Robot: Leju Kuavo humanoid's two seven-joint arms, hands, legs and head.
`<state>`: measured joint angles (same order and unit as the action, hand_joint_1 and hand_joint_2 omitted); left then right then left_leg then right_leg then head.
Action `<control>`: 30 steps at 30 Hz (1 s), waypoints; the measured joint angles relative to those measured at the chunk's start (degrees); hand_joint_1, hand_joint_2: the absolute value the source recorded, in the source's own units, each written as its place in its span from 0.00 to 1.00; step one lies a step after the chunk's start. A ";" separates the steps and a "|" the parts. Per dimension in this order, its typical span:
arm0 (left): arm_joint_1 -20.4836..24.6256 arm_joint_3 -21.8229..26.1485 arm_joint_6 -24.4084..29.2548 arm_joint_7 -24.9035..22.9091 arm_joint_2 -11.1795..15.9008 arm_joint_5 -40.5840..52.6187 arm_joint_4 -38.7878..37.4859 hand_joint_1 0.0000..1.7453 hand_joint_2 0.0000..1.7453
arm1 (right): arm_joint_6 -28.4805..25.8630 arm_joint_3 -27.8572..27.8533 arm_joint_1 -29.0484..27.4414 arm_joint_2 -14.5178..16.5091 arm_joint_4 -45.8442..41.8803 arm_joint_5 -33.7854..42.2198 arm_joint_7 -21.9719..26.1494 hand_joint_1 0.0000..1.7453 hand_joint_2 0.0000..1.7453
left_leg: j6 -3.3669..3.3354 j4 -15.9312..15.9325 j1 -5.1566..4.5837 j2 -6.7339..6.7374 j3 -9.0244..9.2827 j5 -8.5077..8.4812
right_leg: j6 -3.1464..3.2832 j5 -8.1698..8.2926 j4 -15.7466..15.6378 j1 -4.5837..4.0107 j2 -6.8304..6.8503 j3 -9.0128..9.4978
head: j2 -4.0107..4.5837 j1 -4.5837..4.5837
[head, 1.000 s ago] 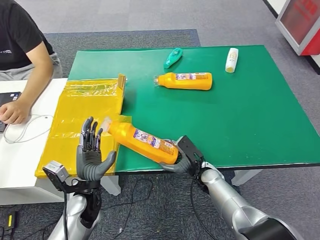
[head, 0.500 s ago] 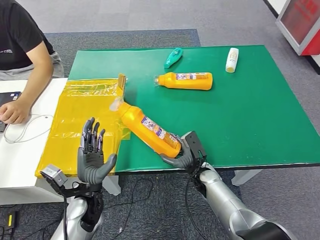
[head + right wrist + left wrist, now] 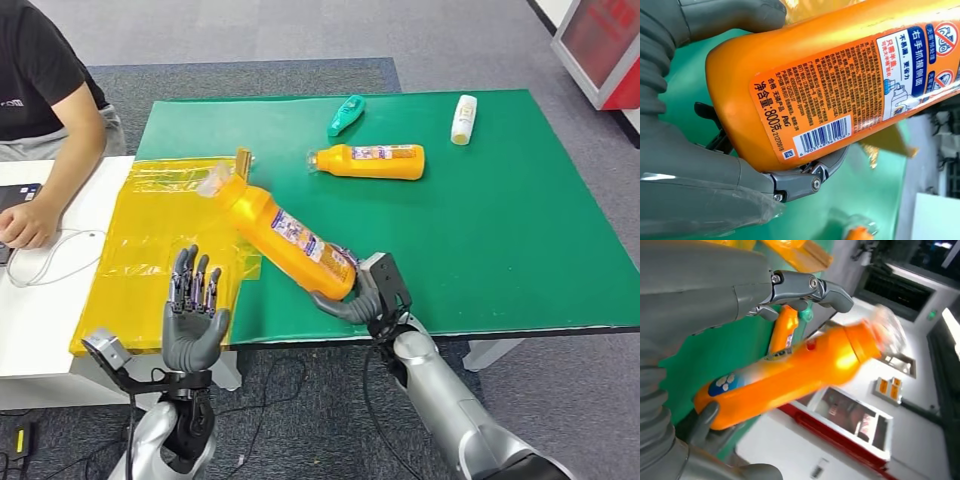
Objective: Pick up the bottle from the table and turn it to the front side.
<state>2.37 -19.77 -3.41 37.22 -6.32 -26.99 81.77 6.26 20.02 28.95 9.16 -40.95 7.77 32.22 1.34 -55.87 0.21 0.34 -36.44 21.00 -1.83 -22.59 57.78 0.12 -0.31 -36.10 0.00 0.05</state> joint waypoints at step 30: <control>5.11 7.99 -3.09 -4.81 -3.15 -11.94 0.63 0.00 1.00 | -9.45 9.55 -4.27 -2.39 -15.00 -12.00 0.74 1.00 1.00 | 0.01 0.00 0.00 0.00 -0.04 -0.01 | 0.00 0.01 -0.01 0.01 0.00 -0.04 | 0.00 0.00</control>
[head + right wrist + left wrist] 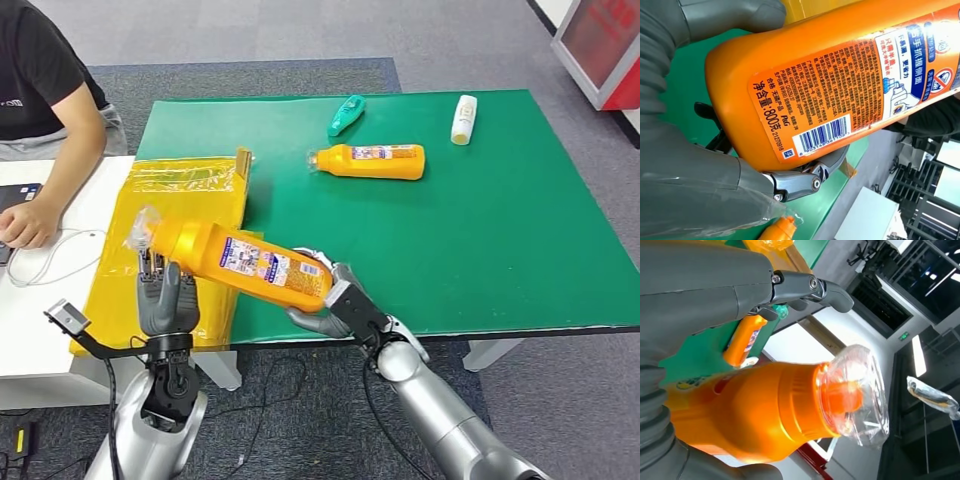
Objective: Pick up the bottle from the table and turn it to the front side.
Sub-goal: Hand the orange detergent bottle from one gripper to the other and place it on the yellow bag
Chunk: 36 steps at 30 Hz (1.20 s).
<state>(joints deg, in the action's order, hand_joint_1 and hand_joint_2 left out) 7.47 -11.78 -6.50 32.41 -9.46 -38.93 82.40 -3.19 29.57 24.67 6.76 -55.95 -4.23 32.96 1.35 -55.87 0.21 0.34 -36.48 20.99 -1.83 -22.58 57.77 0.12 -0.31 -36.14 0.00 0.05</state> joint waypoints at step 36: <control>2.51 -5.44 -0.58 0.98 1.21 8.85 0.58 0.00 1.00 | -2.46 2.87 3.12 -0.05 -1.86 0.45 -0.80 1.00 1.00 | 0.00 0.00 0.00 0.00 -0.01 0.00 | 0.00 0.00 0.00 0.00 0.00 0.00 | 0.00 0.00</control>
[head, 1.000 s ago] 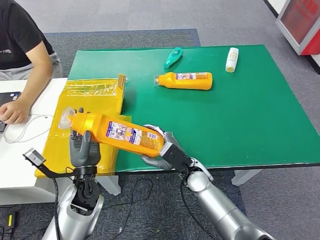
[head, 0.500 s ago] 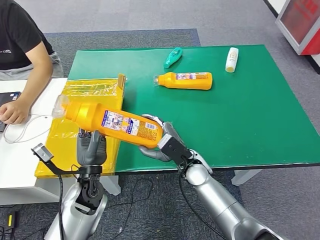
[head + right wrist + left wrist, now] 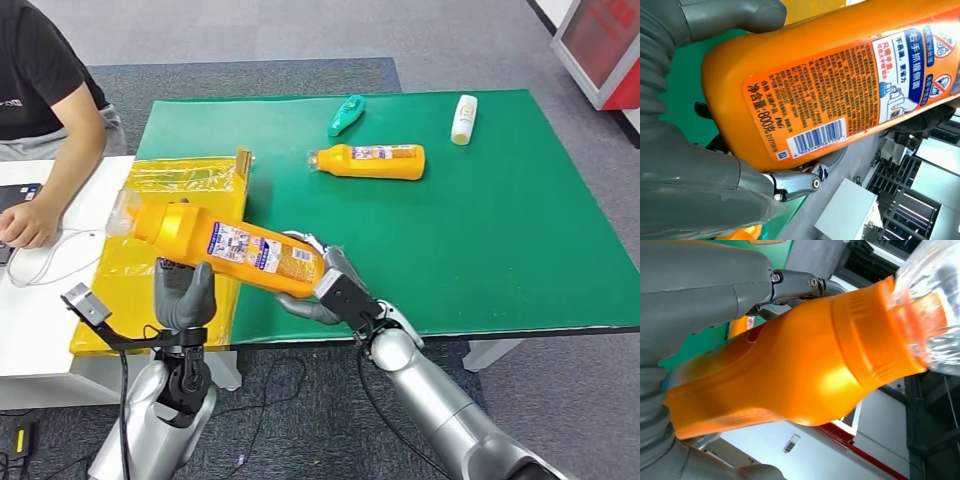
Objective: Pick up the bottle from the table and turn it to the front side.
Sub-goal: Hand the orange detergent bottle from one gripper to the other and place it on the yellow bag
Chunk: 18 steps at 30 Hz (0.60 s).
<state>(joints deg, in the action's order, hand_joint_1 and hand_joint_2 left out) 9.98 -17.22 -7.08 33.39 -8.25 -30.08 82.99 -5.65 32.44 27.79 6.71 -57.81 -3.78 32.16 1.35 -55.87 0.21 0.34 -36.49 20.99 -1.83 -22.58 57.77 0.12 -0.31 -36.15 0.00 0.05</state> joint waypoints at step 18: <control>1.05 0.18 2.81 0.21 0.90 -0.43 1.33 1.00 1.00 | -0.61 0.31 -0.55 -0.04 2.11 -0.14 0.16 1.00 1.00 | 0.00 0.00 0.00 0.00 0.00 0.00 | 0.00 0.00 0.00 0.00 0.00 -0.02 | 0.00 0.00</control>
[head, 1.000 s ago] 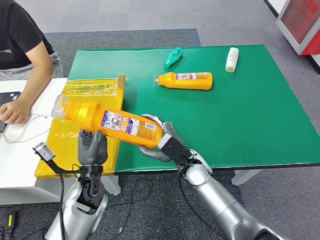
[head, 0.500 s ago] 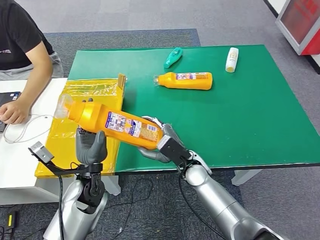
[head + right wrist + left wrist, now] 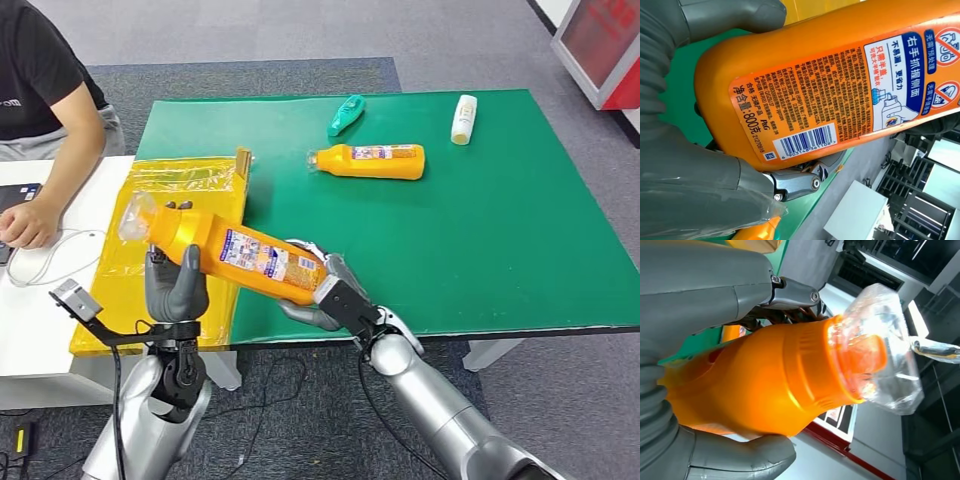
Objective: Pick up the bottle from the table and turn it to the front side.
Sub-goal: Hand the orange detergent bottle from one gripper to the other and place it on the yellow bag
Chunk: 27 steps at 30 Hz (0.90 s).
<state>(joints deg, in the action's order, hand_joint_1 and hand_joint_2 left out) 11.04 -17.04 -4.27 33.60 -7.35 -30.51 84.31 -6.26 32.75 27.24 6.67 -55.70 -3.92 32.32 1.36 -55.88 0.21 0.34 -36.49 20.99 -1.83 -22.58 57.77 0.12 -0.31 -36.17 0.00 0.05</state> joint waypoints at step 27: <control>5.93 1.46 3.12 -3.04 0.01 1.18 -2.88 1.00 1.00 | -1.13 -0.01 -5.11 -2.22 -7.63 0.02 -1.05 1.00 1.00 | 0.00 0.00 0.00 0.00 -0.04 0.00 | 0.00 0.00 0.01 0.00 0.01 0.01 | 0.00 0.00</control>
<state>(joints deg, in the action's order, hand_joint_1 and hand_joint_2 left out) 16.96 -15.58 -1.15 30.56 -7.34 -29.33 81.43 -7.39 32.74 22.13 4.45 -63.32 -3.91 31.27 1.36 -55.87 0.21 0.34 -36.52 20.99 -1.83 -22.58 57.78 0.12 -0.31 -36.16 0.00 0.05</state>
